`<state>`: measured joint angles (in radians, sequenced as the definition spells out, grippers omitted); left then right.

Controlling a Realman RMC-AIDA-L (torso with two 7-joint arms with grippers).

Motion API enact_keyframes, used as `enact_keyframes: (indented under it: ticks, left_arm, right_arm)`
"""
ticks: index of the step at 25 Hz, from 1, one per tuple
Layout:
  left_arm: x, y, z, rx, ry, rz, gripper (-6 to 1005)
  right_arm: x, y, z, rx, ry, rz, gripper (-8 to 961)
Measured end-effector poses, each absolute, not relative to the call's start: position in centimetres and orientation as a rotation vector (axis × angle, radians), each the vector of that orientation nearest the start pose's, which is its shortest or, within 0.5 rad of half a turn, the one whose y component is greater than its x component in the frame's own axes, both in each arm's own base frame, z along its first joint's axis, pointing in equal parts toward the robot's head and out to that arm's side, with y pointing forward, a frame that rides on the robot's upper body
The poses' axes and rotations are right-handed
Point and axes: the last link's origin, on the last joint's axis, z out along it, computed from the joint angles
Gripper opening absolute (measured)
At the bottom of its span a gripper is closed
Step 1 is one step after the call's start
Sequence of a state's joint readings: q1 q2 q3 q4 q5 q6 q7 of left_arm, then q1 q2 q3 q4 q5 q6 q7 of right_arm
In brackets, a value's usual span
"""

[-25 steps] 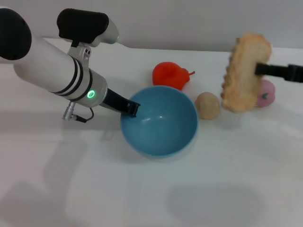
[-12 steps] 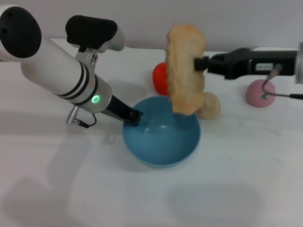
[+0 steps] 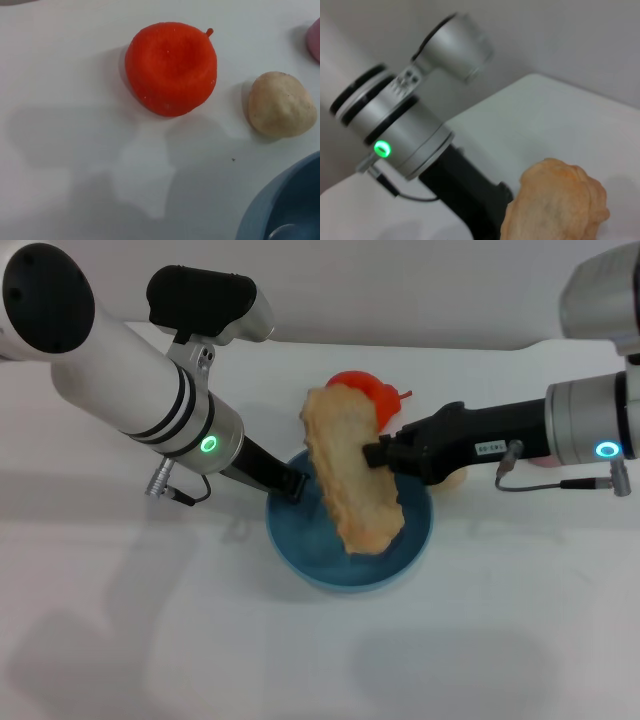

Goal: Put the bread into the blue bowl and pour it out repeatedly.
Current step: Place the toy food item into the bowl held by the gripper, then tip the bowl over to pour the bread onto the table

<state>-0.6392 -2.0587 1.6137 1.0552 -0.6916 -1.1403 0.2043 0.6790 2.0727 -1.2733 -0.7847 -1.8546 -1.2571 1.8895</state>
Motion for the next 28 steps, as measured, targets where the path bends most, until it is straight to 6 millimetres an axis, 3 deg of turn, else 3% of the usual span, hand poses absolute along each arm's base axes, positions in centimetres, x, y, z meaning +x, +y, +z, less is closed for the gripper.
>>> enact_keyframes:
  ticks: [12, 16, 19, 22, 25, 28]
  left_arm:
    - [-19.4, 37.1, -6.4, -2.375, -1.309, 0.277, -1]
    - [-19.5, 37.1, -6.4, -2.374, -1.309, 0.28, -1]
    - [-19.5, 37.2, -6.3, -2.371, -1.302, 0.278, -1]
    - [-19.3, 37.5, -6.3, -2.367, -1.287, 0.26, -1]
    - [-19.2, 37.8, -6.3, -2.361, -1.269, 0.238, -1]
    - [-19.0, 38.0, -6.5, -2.362, -1.236, 0.218, -1]
  right_arm:
    - [17.2, 37.5, -5.7, -2.867, 0.776, 0.397, 206]
    - [17.3, 37.7, -5.2, -2.84, 0.788, 0.426, 381]
    - [17.6, 38.2, -3.6, -2.757, 0.807, 0.517, 439]
    - [18.5, 38.8, -1.1, -2.571, 0.901, 0.76, 459]
    - [20.7, 38.9, 2.0, -2.33, 0.959, 1.021, 480]
    - [24.5, 38.1, 4.4, -2.034, 0.988, 1.234, 500]
